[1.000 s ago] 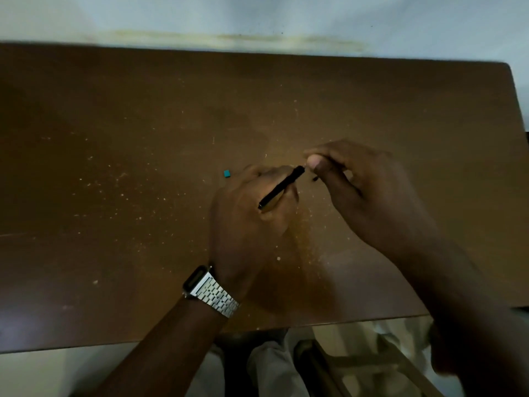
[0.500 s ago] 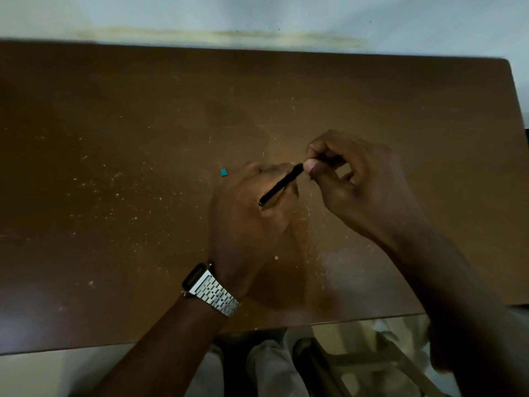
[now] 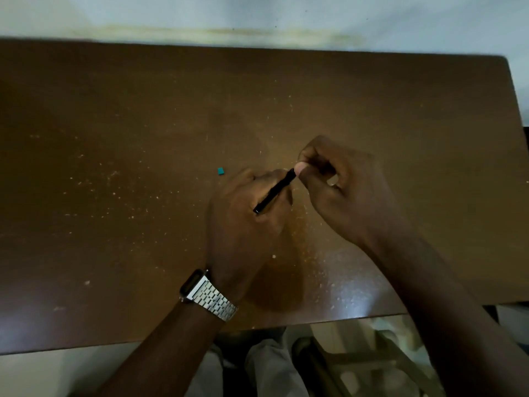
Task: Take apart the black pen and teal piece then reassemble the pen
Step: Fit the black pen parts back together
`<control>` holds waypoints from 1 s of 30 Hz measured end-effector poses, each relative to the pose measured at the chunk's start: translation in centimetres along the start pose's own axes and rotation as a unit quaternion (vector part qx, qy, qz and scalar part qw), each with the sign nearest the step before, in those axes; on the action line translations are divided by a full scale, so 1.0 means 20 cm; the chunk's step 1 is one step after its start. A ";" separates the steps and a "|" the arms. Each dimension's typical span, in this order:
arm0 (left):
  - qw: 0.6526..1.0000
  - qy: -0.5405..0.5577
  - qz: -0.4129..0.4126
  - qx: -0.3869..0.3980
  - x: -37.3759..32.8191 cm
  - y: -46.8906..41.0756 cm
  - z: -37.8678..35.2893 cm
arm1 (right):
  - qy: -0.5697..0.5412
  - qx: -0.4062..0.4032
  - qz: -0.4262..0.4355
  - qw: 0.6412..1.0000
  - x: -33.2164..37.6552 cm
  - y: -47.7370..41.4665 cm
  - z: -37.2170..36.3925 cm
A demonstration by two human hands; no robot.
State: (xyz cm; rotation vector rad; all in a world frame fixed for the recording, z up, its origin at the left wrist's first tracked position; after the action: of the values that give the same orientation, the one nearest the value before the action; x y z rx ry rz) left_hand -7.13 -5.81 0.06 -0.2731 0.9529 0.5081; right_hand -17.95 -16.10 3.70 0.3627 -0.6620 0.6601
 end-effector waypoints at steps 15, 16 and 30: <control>0.984 0.116 0.134 0.001 0.21 0.01 -0.05 | 0.019 -0.041 -0.153 0.987 -0.64 -0.07 -0.28; 0.984 0.119 0.135 0.003 0.21 0.02 -0.06 | 0.031 -0.047 -0.146 0.988 -0.65 -0.08 -0.29; 0.982 0.123 0.141 0.012 0.21 0.00 -0.06 | -0.218 0.049 -0.098 0.970 -0.26 -0.09 -0.16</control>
State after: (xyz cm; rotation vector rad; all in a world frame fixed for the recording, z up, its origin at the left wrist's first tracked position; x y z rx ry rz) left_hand -6.00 -5.16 -4.17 -0.1817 1.2470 0.7337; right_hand -18.48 -18.25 -2.32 0.6671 -0.9996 0.4251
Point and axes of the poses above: each hand's wrist, its own y-axis away from the middle knuckle, its own z-axis out of the back of the hand, x = y × z, the point moved 7 cm from there along -y, towards the middle knuckle, and after that the axes turned 2 degrees about x, right-handed, at the moved point
